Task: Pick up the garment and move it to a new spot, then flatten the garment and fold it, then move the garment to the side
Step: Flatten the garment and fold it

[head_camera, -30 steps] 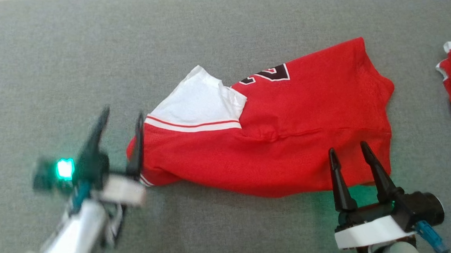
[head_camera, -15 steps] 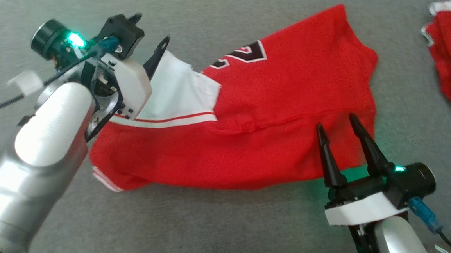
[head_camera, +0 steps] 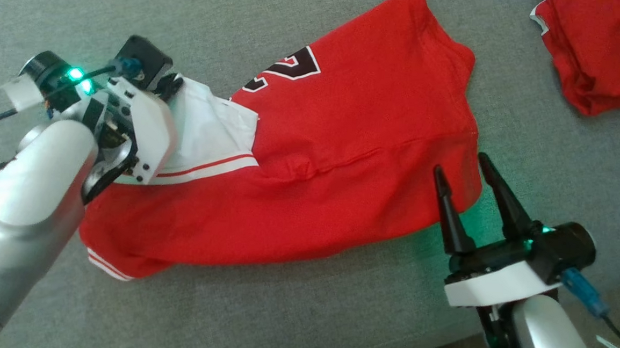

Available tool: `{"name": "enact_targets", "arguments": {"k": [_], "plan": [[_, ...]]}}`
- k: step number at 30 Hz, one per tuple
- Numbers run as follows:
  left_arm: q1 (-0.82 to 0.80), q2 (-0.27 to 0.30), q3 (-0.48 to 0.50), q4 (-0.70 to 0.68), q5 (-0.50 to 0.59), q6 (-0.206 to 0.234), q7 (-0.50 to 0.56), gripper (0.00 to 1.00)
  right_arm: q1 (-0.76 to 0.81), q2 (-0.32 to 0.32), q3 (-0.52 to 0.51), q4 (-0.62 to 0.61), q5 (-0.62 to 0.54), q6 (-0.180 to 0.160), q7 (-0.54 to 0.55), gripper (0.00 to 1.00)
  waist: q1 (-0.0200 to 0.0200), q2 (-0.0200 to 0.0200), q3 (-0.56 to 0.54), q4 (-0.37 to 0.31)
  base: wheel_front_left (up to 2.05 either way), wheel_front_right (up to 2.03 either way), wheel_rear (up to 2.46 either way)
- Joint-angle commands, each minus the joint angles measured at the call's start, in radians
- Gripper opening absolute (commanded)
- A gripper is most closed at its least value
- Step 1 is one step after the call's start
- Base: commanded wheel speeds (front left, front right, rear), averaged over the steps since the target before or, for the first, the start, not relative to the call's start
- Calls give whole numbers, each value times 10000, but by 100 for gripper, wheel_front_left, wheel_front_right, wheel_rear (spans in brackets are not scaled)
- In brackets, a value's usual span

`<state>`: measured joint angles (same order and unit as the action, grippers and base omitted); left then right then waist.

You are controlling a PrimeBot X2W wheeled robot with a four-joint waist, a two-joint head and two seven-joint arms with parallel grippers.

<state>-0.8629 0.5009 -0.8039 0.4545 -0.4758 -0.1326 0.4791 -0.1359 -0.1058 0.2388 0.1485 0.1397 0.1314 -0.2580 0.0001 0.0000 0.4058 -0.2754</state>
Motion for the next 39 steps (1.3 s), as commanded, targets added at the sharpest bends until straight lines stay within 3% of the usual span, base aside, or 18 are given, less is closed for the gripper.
{"name": "enact_targets", "arguments": {"k": [1,5,9,14,18,27,35,38,39], "plan": [[-378,560,325,-111,50,21,-304,0,-67,0,3,-287,138,-7,-38,100,-1,0,-84,50,0,0,0],[-554,570,405,-269,306,138,-1217,0,123,-133,-379,-228,682,-7,-38,100,-1,0,-311,227,0,0,0],[-612,557,474,-609,426,299,-1761,0,193,-768,-453,-186,1698,-7,-38,100,-1,0,-485,456,0,0,0],[-634,690,500,-1161,565,466,-2028,0,-48,-2302,67,460,3898,-7,-38,100,-1,0,-539,713,0,0,0],[-629,781,480,-1500,650,586,-2057,0,-648,-3656,1069,1253,5698,-7,111,100,-1,0,-519,901,0,0,0],[-639,702,328,-1902,725,728,-1965,0,-1915,-4500,2563,2134,8497,-7,646,100,-1,0,-337,1302,0,0,0],[-739,651,246,-2137,807,875,-1940,0,-2748,-4699,3775,3193,9316,-7,948,100,-1,0,-103,1600,0,0,0],[-715,632,238,-2169,774,924,-1953,0,-2925,-4767,4208,3356,9586,-7,1112,71,-1,0,-73,1671,0,0,0],[-708,637,245,-2166,756,937,-1963,0,-2960,-4807,4352,3378,9659,-7,1180,67,-1,0,-72,1687,0,0,0]]}}
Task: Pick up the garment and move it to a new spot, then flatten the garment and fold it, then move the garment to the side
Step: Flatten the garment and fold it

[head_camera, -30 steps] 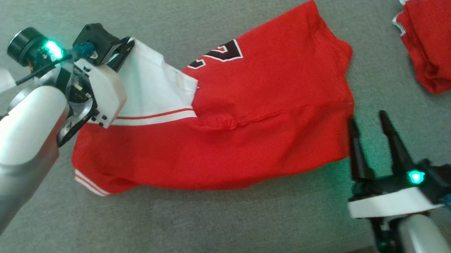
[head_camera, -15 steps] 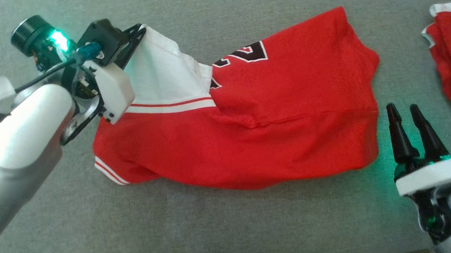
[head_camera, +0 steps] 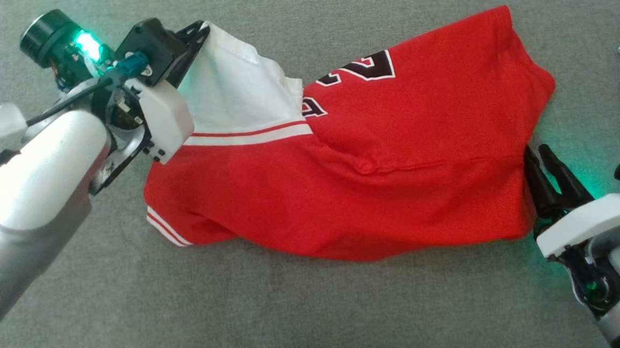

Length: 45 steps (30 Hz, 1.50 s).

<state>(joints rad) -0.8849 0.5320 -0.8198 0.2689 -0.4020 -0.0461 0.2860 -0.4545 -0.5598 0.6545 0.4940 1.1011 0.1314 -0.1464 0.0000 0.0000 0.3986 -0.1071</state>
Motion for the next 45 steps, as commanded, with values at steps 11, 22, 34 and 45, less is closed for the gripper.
{"name": "enact_targets", "arguments": {"k": [11,22,34,45], "plan": [[-322,344,429,-411,-126,242,-244,0,-223,-787,2171,255,-634,-7,475,0,0,0,-103,74,0,0,0],[-79,481,643,-655,-83,590,-1248,0,-504,-1188,1837,314,-465,-7,-998,0,0,0,-799,-125,0,0,0],[1,1139,1212,-1900,114,1054,-2491,0,-82,-2772,-1418,-2125,-688,-7,-1151,0,0,0,-2319,-411,0,0,0],[-1483,1813,2095,-3102,760,1331,-3269,0,-825,-3571,-3827,-3948,-1960,-7,-487,0,0,0,-3112,-432,0,0,0]]}}
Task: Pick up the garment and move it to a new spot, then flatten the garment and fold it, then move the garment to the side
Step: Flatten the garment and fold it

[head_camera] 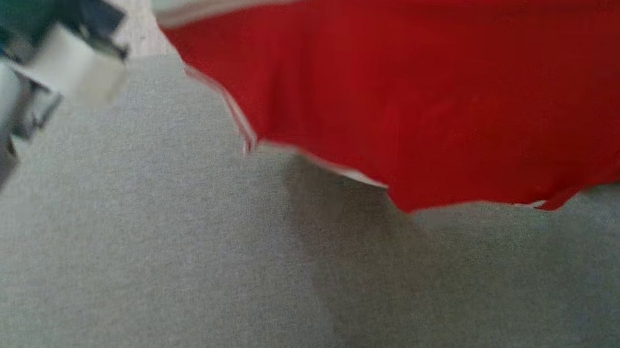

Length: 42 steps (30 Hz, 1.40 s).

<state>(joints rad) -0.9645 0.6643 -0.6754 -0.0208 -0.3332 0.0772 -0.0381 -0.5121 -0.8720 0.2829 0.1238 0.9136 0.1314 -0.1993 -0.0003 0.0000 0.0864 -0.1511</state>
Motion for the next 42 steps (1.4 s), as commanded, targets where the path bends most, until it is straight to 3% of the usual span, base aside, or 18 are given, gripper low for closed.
{"name": "enact_targets", "arguments": {"k": [1,8,16,23,27,29,36,42], "plan": [[-939,485,702,-210,140,81,-42,0,-429,-426,-268,-311,-275,-7,185,0,3,0,30,13,0,0,0],[-2799,141,675,541,671,-269,-47,0,-2408,271,-436,-161,-1419,-7,1188,0,3,0,611,100,0,0,0],[-5698,-703,49,3026,1970,-825,-153,0,-5190,1270,193,1504,-2470,-7,1438,0,3,0,2712,492,0,0,0],[-7690,-1332,-187,4611,3122,-341,-1095,0,-7122,1509,635,2750,-3298,-7,637,0,3,0,4145,797,0,0,0],[-8427,-1593,-108,5292,3497,271,-1787,0,-8067,1730,445,3582,-3784,-7,-173,0,3,0,4472,892,0,0,0],[-8488,-1730,-118,5329,3497,409,-1973,0,-8328,1738,419,3810,-3967,-7,-385,0,3,0,4573,985,0,0,0],[-7232,-1649,-387,4725,3013,178,-2191,0,-7707,1590,748,4142,-4171,-7,-605,0,3,0,4843,1326,0,0,0],[-4180,-1010,-656,3172,2515,788,-2226,0,-5654,1535,611,3879,-4127,-7,-621,0,3,0,4453,1512,0,0,0]]}}
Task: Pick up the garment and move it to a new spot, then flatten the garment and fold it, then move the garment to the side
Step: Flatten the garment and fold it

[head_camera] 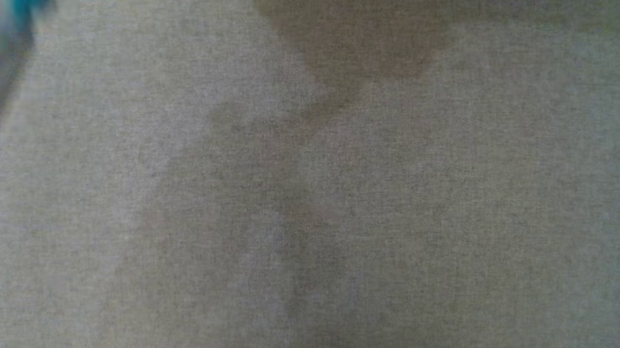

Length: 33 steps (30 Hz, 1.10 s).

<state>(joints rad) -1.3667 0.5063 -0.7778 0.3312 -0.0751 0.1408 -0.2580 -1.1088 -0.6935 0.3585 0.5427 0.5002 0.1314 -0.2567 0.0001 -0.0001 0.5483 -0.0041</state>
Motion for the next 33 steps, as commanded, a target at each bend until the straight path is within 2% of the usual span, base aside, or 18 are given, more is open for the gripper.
{"name": "enact_targets", "arguments": {"k": [1,6,10,15,20,24,28,31,33], "plan": [[478,733,324,-670,-175,291,-29,0,774,-248,-227,-420,10,-7,-48,0,-1,1,-295,45,0,0,0],[3874,1596,111,-2306,-832,1113,-34,0,3457,-165,-924,-1046,66,-7,-49,0,-1,1,-1061,11,0,0,0],[6347,2207,-361,-3075,-1259,1566,-35,0,5644,84,-1253,-1487,-99,-7,-50,0,-1,1,-1640,-151,0,0,0],[8512,2384,-774,-3678,-1919,2066,-36,0,7775,543,-1575,-1891,-280,-7,-50,0,-1,1,-2290,-307,0,0,0],[9957,2388,-1036,-4054,-2394,2508,-36,0,9262,822,-2220,-2308,-540,-7,-50,0,-1,1,-2610,-403,0,0,0],[10689,2469,-1296,-4275,-2724,2512,103,0,9947,1037,-2608,-2657,-780,-7,-50,0,-1,1,-2624,-489,0,0,0],[10763,2515,-1387,-4397,-2791,2444,258,0,10076,1170,-2752,-2778,-870,-7,-40,0,-1,1,-2537,-519,0,0,0],[10361,2475,-1359,-4359,-2676,2323,397,0,9994,1368,-2766,-2913,-896,-7,163,0,-1,1,-2364,-530,0,0,0],[9553,2371,-1262,-4128,-2421,2072,471,0,9709,1431,-2819,-2960,-894,-7,337,0,-1,1,-2084,-513,0,0,0]]}}
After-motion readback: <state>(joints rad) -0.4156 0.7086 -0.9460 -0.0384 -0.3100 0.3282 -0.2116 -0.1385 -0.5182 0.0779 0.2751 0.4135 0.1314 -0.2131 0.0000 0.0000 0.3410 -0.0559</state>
